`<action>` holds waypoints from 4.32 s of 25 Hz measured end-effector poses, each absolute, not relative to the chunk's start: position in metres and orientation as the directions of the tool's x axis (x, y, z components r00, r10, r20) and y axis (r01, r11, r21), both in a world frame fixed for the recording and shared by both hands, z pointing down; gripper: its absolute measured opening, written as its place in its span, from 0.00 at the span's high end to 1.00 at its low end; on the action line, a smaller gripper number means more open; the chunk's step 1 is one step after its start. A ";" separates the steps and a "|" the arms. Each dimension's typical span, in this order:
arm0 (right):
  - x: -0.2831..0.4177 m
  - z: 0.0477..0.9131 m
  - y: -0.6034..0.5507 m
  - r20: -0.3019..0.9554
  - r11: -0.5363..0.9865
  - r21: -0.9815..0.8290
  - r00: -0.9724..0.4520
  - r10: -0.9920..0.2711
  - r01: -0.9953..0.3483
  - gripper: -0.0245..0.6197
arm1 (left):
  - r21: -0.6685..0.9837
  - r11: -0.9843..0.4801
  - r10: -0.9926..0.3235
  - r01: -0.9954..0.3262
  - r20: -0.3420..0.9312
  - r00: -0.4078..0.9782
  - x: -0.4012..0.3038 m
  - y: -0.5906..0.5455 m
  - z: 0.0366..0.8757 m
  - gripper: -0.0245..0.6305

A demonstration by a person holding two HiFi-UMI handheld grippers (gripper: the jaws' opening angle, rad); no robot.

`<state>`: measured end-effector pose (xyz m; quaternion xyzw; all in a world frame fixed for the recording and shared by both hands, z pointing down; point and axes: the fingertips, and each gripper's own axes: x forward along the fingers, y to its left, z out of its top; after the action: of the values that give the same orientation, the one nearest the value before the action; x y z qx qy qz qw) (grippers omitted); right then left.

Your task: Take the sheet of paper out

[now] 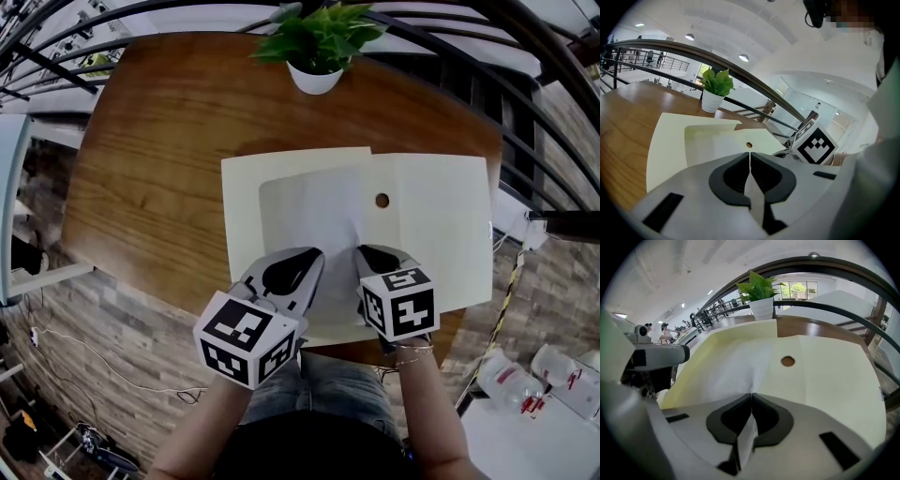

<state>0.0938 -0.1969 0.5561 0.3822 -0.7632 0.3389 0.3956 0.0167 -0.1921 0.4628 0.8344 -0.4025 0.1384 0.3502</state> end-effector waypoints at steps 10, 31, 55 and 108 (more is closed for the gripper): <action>0.106 0.536 -0.198 0.812 0.405 -0.280 -0.440 -0.384 -0.870 0.92 | 0.459 -0.434 -0.573 -0.776 0.523 0.630 0.018 -0.188 0.463 0.93; 0.187 0.500 -0.211 0.751 0.302 -0.226 -0.363 -0.552 -0.926 0.92 | 0.434 -0.485 -0.558 -0.759 0.515 0.651 0.052 -0.192 0.451 0.93; 0.279 0.470 -0.195 0.702 0.088 -0.222 -0.222 -0.677 -0.971 0.92 | 0.431 -0.623 -0.448 -0.653 0.487 0.750 0.122 -0.195 0.439 0.93; 0.139 0.223 -0.132 0.089 0.332 -0.166 -0.350 -0.933 -0.928 0.92 | 0.307 -0.788 -0.533 -0.534 0.093 0.841 0.056 -0.166 0.252 0.93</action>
<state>0.1393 -0.1324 0.2234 0.5701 -0.8161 0.0939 -0.0112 0.0564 -0.1656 0.2523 0.9455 -0.2820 0.0008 0.1628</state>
